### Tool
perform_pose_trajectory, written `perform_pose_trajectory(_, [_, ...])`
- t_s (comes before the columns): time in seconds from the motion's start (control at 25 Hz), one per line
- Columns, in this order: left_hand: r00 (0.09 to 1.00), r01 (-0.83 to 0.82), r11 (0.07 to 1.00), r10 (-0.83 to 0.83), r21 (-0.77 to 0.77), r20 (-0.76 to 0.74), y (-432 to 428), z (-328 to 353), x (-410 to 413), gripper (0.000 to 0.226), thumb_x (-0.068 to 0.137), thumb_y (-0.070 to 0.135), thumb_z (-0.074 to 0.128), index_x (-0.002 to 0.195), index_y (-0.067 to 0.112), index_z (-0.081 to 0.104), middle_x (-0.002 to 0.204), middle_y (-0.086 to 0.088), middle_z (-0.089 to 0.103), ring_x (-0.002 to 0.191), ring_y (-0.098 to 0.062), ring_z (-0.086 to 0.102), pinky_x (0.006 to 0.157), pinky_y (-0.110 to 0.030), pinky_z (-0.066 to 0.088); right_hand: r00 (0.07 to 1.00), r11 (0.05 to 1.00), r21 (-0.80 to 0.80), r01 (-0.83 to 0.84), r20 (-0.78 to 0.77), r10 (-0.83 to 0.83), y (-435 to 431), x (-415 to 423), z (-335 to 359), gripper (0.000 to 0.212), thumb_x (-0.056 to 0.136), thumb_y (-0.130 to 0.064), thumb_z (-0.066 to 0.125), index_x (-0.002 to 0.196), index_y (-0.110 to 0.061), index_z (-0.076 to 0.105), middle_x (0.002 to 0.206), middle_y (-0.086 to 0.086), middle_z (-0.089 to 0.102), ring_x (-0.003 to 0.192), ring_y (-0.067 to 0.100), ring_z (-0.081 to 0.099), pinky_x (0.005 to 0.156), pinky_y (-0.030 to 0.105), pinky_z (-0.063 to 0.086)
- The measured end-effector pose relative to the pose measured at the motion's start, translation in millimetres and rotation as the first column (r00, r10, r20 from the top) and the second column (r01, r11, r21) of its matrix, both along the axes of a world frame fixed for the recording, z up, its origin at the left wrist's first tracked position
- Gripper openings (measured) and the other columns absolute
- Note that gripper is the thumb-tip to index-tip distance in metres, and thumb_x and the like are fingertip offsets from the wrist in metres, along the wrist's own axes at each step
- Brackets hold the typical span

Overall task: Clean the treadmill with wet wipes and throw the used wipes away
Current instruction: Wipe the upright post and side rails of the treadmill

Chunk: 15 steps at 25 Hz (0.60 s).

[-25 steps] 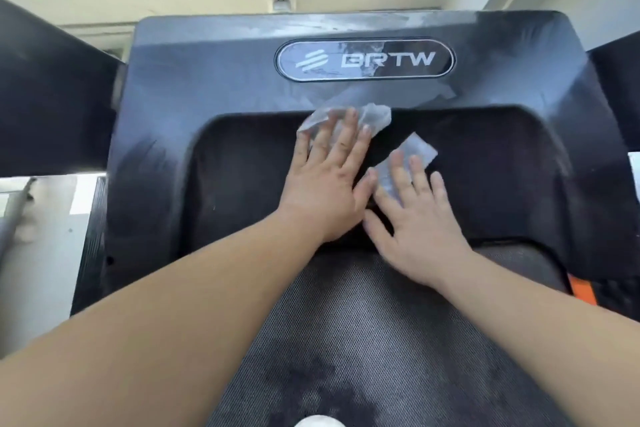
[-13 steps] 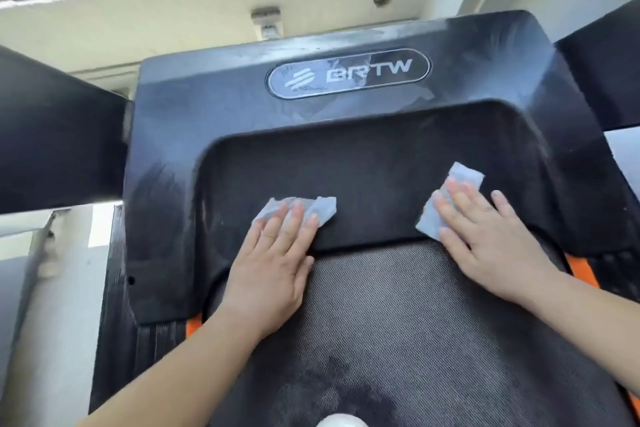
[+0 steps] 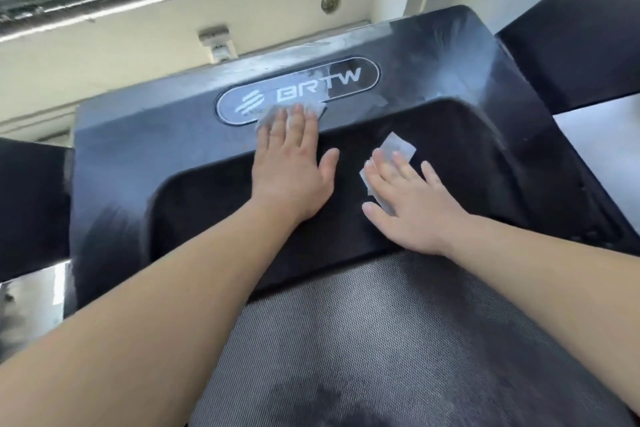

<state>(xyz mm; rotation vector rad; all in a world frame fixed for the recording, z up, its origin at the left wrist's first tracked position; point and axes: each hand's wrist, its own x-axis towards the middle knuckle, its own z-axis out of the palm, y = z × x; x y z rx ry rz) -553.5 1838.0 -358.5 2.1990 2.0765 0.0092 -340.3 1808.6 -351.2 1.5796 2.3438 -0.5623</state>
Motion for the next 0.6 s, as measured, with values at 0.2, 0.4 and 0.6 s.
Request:
perform_pose_trajectory(0.2, [0.949, 0.313, 0.950, -0.313, -0.002, 0.041, 51.1, 1.8, 62.7, 0.065, 0.105, 0.041, 0.026, 0.164, 0.022, 0.004, 0.172, -0.001, -0.001, 0.158, -0.023, -0.005, 0.127, -0.045, -0.003, 0.999, 0.993, 0.119, 0.020, 0.045, -0.026, 25.4, 51.8, -5.6, 0.069, 0.099, -0.054, 0.014, 0.160, -0.035, -0.014, 0.162, -0.020, -0.028, 0.150, 0.003, -0.022, 0.126, 0.042, -0.008])
perform_pose_trajectory(0.4, [0.861, 0.506, 0.861, -0.508, 0.054, 0.028, 74.7, -0.8, 133.0, 0.066, 0.103, 0.030, 0.034, 0.164, 0.019, 0.011, 0.172, -0.001, 0.006, 0.158, -0.022, 0.003, 0.127, -0.042, 0.005, 0.986, 0.979, 0.165, 0.118, 0.097, -0.135, 29.1, 87.1, 0.5, 0.078, 0.094, -0.057, 0.021, 0.163, -0.024, 0.003, 0.170, -0.005, -0.006, 0.156, 0.009, -0.005, 0.128, 0.037, 0.003])
perform_pose_trajectory(0.6, [0.829, 0.546, 0.817, -0.558, 0.187, 0.016, 73.7, -13.9, 122.9, 0.062, 0.099, 0.018, 0.034, 0.160, 0.015, 0.028, 0.168, -0.006, 0.023, 0.156, -0.026, 0.016, 0.127, -0.042, 0.010, 0.953, 0.964, 0.266, 0.009, 0.289, -0.089, 6.6, 85.0, -6.4, 0.070, 0.100, -0.046, 0.023, 0.160, -0.009, 0.027, 0.168, 0.011, 0.020, 0.155, 0.022, 0.020, 0.127, 0.047, 0.013])
